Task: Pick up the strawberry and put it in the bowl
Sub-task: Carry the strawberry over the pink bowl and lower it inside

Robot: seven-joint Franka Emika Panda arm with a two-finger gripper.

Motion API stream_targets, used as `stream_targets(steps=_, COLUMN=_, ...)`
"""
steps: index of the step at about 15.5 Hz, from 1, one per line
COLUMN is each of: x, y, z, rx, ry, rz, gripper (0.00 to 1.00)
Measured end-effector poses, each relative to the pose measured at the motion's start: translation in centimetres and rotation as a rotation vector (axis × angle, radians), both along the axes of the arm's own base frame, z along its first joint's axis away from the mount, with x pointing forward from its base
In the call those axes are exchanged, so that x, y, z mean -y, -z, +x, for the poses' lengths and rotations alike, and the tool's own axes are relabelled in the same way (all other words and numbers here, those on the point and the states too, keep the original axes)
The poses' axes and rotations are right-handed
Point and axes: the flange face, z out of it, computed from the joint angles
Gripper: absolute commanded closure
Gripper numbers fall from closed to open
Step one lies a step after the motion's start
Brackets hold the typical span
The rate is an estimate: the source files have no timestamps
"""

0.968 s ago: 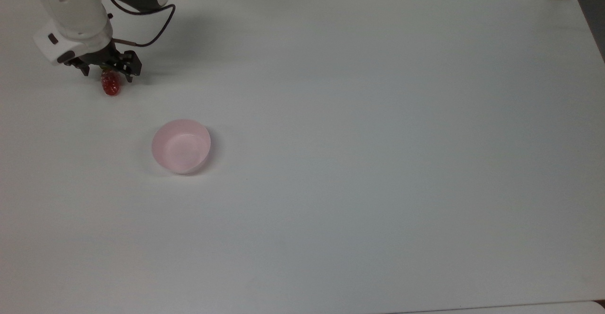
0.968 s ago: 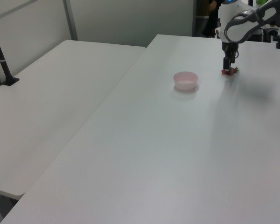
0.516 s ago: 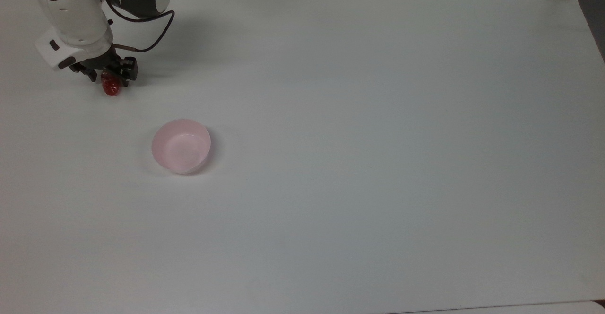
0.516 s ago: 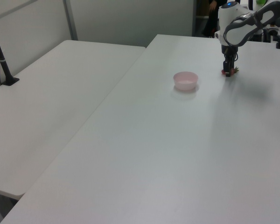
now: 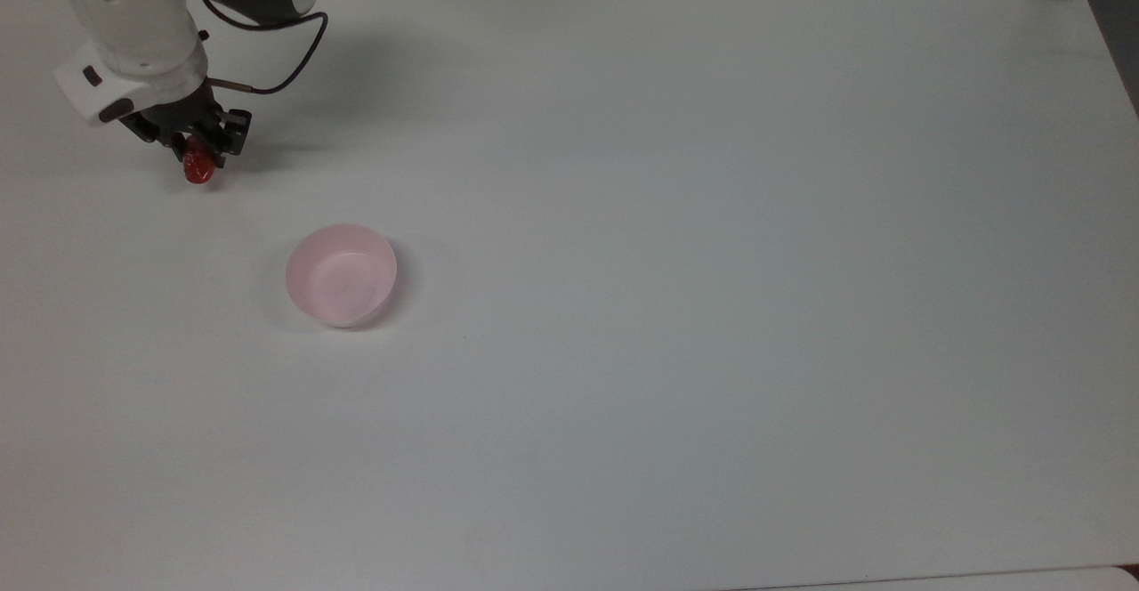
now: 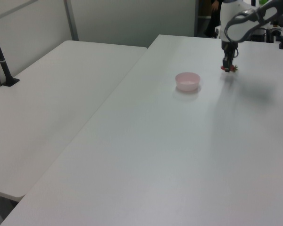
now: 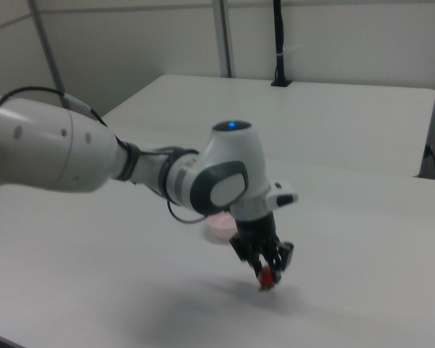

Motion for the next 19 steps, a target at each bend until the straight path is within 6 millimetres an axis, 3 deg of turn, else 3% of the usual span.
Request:
stream_targets(steps=3, x=-3.1, y=-5.4, z=2.7, rx=0.129, ry=0.015, rz=0.070, gripper=0.82)
stream_targets(steps=5, x=-5.7, y=-7.3, z=4.3, rx=0.174, ry=0.000, rz=0.092, gripper=0.82)
stream_targets(steps=8, x=-10.2, y=-7.0, z=6.6, rx=0.185, ry=0.004, rz=0.110, gripper=0.82)
stream_targets(steps=12, x=-15.0, y=-4.5, z=10.2, rx=0.216, ry=0.052, rz=0.132, gripper=0.81)
stream_targets(steps=13, x=-15.7, y=-3.9, z=10.9, rx=0.235, ry=0.064, rz=0.135, gripper=0.71)
stream_targets(steps=14, x=-16.0, y=-3.2, z=11.3, rx=0.245, ry=0.076, rz=0.138, gripper=0.17)
stream_targets(steps=15, x=-16.2, y=-2.4, z=11.6, rx=0.243, ry=0.085, rz=0.141, gripper=0.00)
stream_targets(steps=19, x=-16.2, y=-1.0, z=12.1, rx=0.227, ry=0.060, rz=0.110, gripper=0.00)
